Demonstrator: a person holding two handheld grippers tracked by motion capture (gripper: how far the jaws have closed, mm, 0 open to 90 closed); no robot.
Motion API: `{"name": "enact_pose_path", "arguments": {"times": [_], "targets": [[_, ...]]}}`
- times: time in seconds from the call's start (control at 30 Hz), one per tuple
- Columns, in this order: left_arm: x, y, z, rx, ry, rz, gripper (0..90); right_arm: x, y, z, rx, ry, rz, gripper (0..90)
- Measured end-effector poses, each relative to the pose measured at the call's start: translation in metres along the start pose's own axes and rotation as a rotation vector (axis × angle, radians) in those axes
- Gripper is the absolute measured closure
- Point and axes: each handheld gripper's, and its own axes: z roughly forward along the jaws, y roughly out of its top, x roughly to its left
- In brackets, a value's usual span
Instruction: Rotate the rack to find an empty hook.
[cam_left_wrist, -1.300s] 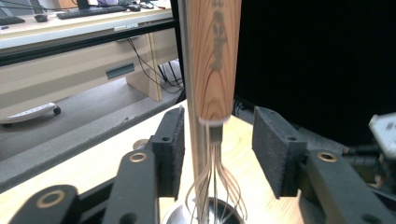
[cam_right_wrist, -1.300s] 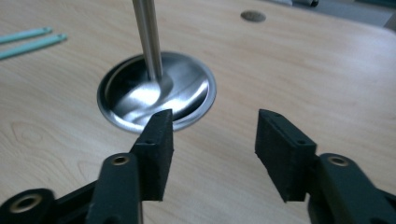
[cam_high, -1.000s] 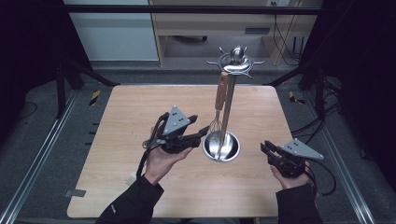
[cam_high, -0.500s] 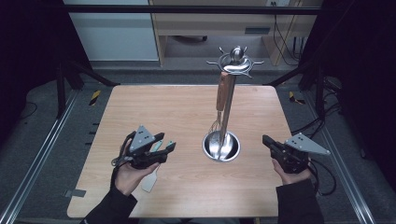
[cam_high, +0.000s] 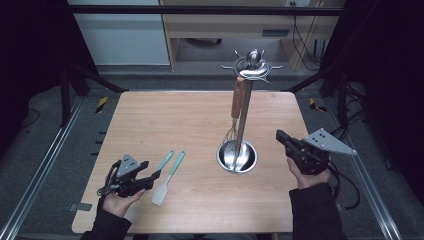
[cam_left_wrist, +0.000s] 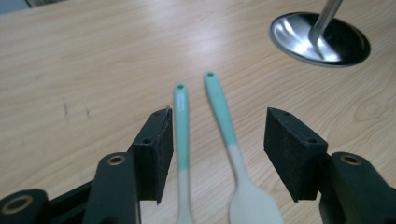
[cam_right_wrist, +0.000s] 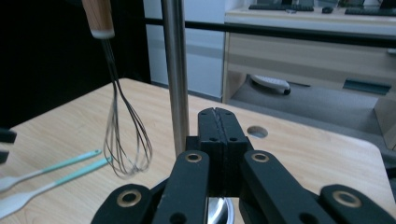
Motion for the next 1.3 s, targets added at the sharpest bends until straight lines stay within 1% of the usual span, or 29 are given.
{"name": "enact_pose_path", "arguments": {"times": [0.03, 0.07, 0.1, 0.17, 0.2, 0.27, 0.3, 0.37, 0.43, 0.47, 0.5, 0.57, 0.6, 0.67, 0.73, 0.77, 0.8, 0.83, 0.87, 0.9, 0.93, 0.97, 1.03, 1.07, 1.1, 1.13, 1.17, 1.2, 1.3], "targets": [[0.002, -0.004, 0.0, 0.008, 0.005, -0.016, 42.2, 0.001, 0.003, 0.0, -0.004, 0.002, 0.002, 90.0], [0.002, -0.004, 0.0, 0.008, 0.005, -0.016, 42.2, 0.001, 0.003, 0.0, -0.004, 0.002, 0.002, 90.0], [0.005, -0.011, -0.001, 0.037, 0.019, -0.032, 42.2, 0.004, 0.011, 0.001, -0.018, 0.006, -0.004, 90.0], [0.007, -0.014, -0.001, 0.054, 0.027, -0.046, 42.6, 0.005, 0.016, 0.003, -0.029, 0.012, -0.011, 90.0], [0.007, -0.014, -0.001, 0.054, 0.027, -0.046, 42.9, 0.005, 0.016, 0.003, -0.029, 0.012, -0.011, 90.0], [0.008, -0.018, -0.002, 0.063, 0.021, -0.066, 43.4, 0.008, 0.022, 0.004, -0.048, 0.019, -0.009, 90.0], [0.009, -0.018, -0.003, 0.064, 0.02, -0.066, 43.6, 0.009, 0.027, 0.006, -0.058, 0.02, -0.01, 90.0], [0.009, -0.018, -0.003, 0.062, 0.021, -0.062, 43.8, 0.01, 0.029, 0.006, -0.063, 0.021, -0.009, 90.0], [0.011, -0.018, -0.003, 0.064, 0.027, -0.058, 44.9, 0.011, 0.038, 0.008, -0.079, 0.019, -0.009, 90.0], [0.011, -0.018, -0.003, 0.064, 0.027, -0.058, 45.0, 0.011, 0.038, 0.008, -0.079, 0.019, -0.009, 90.0], [0.012, -0.019, -0.002, 0.074, 0.03, -0.064, 45.1, 0.011, 0.045, 0.009, -0.089, 0.017, -0.01, 90.0], [0.013, -0.019, -0.002, 0.079, 0.038, -0.064, 45.1, 0.011, 0.052, 0.01, -0.097, 0.012, -0.013, 90.0], [0.013, -0.019, -0.002, 0.079, 0.038, -0.064, 45.2, 0.011, 0.052, 0.01, -0.097, 0.012, -0.013, 90.0], [0.016, -0.019, -0.002, 0.085, 0.045, -0.062, 45.4, 0.012, 0.063, 0.01, -0.117, 0.005, -0.017, 90.0], [0.018, -0.019, -0.001, 0.096, 0.05, -0.062, 45.6, 0.012, 0.07, 0.01, -0.127, -0.003, -0.023, 90.0], [0.018, -0.019, -0.001, 0.096, 0.05, -0.062, 45.7, 0.012, 0.07, 0.01, -0.127, -0.003, -0.023, 90.0], [0.019, -0.02, 0.0, 0.102, 0.046, -0.059, 45.7, 0.012, 0.074, 0.01, -0.131, -0.006, -0.022, 90.0], [0.02, -0.02, 0.0, 0.109, 0.049, -0.058, 46.1, 0.012, 0.082, 0.011, -0.143, -0.01, -0.027, 90.0], [0.02, -0.02, 0.0, 0.109, 0.049, -0.058, 46.2, 0.012, 0.082, 0.011, -0.143, -0.01, -0.027, 90.0], [0.021, -0.02, 0.0, 0.108, 0.041, -0.05, 46.1, 0.013, 0.089, 0.01, -0.158, -0.007, -0.028, 90.0], [0.021, -0.02, 0.0, 0.108, 0.041, -0.05, 46.2, 0.013, 0.089, 0.01, -0.158, -0.007, -0.028, 90.0], [0.021, -0.02, 0.0, 0.099, 0.048, -0.036, 46.3, 0.013, 0.095, 0.009, -0.172, -0.009, -0.029, 90.0], [0.022, -0.02, 0.0, 0.094, 0.046, -0.033, 46.3, 0.013, 0.097, 0.009, -0.176, -0.011, -0.03, 90.0], [0.022, -0.02, 0.0, 0.083, 0.047, -0.027, 46.3, 0.013, 0.103, 0.009, -0.18, -0.018, -0.037, 90.0], [0.022, -0.02, 0.0, 0.083, 0.047, -0.027, 46.2, 0.014, 0.106, 0.009, -0.182, -0.018, -0.038, 90.0], [0.022, -0.02, 0.0, 0.069, 0.038, -0.027, 46.3, 0.014, 0.109, 0.008, -0.186, -0.02, -0.042, 90.0], [0.022, -0.02, -0.001, 0.066, 0.031, -0.028, 46.7, 0.014, 0.111, 0.008, -0.189, -0.02, -0.045, 90.0], [0.022, -0.02, -0.001, 0.066, 0.031, -0.028, 47.0, 0.015, 0.113, 0.008, -0.191, -0.018, -0.048, 90.0], [0.022, -0.019, 0.0, 0.08, 0.026, -0.045, 48.0, 0.017, 0.117, 0.008, -0.194, -0.013, -0.059, 90.0]]}}
